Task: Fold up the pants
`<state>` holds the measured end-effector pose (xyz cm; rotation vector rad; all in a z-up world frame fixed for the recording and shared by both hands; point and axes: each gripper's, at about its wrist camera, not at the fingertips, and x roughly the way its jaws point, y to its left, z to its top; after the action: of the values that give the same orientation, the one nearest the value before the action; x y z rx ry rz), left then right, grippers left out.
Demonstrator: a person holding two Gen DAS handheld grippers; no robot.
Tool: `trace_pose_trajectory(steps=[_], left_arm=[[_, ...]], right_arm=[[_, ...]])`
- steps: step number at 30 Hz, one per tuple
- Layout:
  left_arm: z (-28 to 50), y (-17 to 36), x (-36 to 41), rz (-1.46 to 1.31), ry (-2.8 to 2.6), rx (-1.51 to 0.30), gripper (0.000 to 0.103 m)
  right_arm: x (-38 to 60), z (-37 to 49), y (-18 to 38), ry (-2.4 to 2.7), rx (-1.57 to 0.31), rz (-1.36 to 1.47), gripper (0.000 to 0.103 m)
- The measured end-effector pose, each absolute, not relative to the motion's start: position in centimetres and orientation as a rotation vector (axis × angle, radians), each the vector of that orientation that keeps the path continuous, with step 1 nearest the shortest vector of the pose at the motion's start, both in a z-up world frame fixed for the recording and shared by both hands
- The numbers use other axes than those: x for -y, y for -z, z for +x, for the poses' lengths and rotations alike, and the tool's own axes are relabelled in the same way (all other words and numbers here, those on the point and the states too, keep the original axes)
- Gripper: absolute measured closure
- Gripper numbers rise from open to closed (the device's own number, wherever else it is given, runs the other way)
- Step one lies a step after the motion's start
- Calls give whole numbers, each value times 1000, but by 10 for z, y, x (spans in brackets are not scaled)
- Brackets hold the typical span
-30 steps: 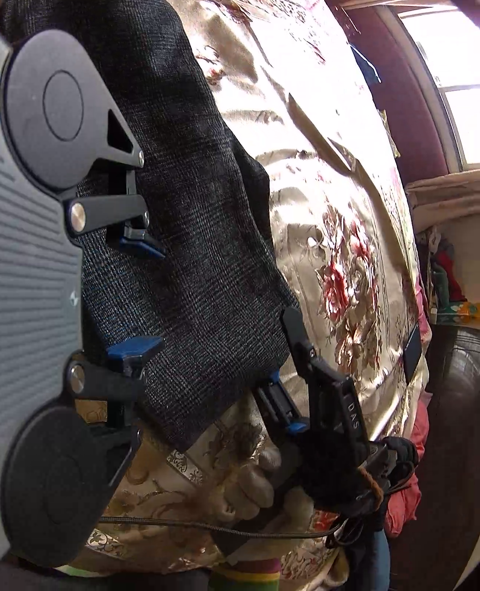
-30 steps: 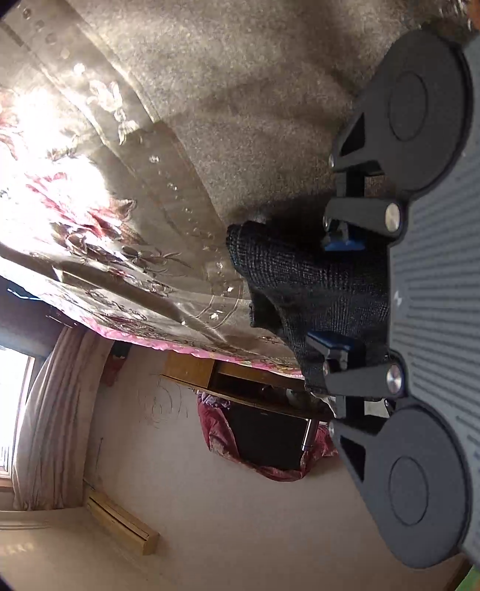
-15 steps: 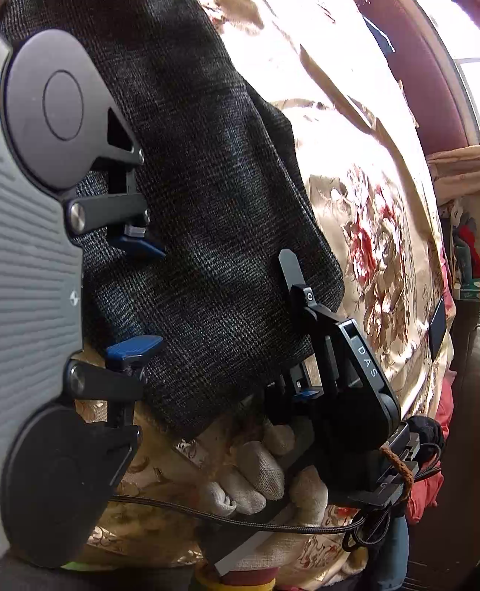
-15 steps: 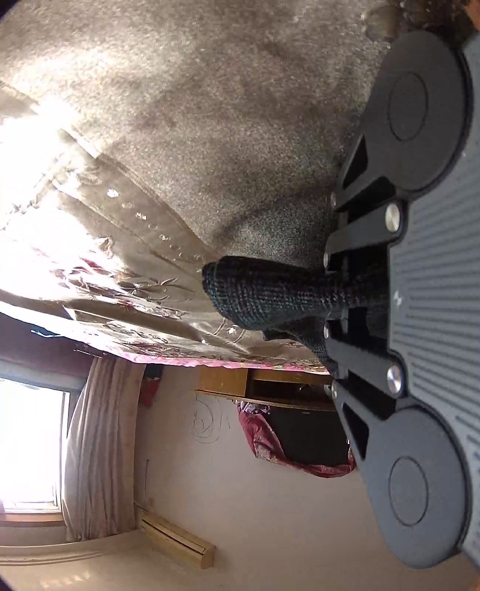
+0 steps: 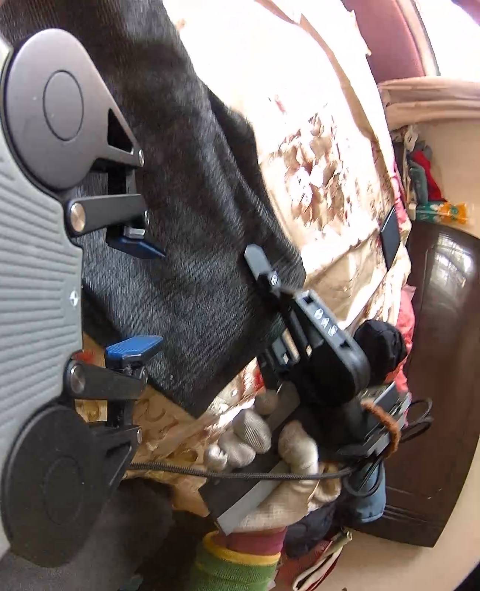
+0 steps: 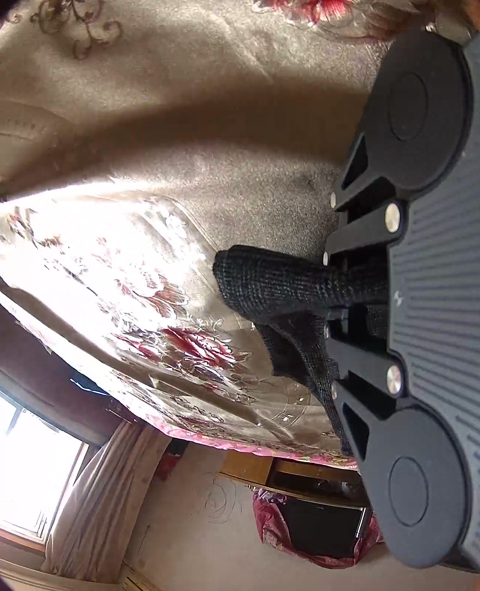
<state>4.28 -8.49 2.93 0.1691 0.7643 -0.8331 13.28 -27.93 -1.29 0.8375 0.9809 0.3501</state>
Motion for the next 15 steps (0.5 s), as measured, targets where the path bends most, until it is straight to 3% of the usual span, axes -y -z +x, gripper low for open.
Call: trace_pose_trajectory(steps=[6, 9, 11, 15], left_arm=[[77, -30, 30, 203, 460, -597, 45], [104, 5, 3, 206, 260, -680, 44], [101, 19, -15, 152, 306, -640, 44], [83, 0, -16, 177, 288, -608, 44]], right_arm=[[270, 124, 17, -271, -963, 860, 91], [270, 129, 20, -241, -963, 863, 89], [266, 131, 20, -226, -973, 851, 89], [263, 123, 9, -215, -965, 814, 88]])
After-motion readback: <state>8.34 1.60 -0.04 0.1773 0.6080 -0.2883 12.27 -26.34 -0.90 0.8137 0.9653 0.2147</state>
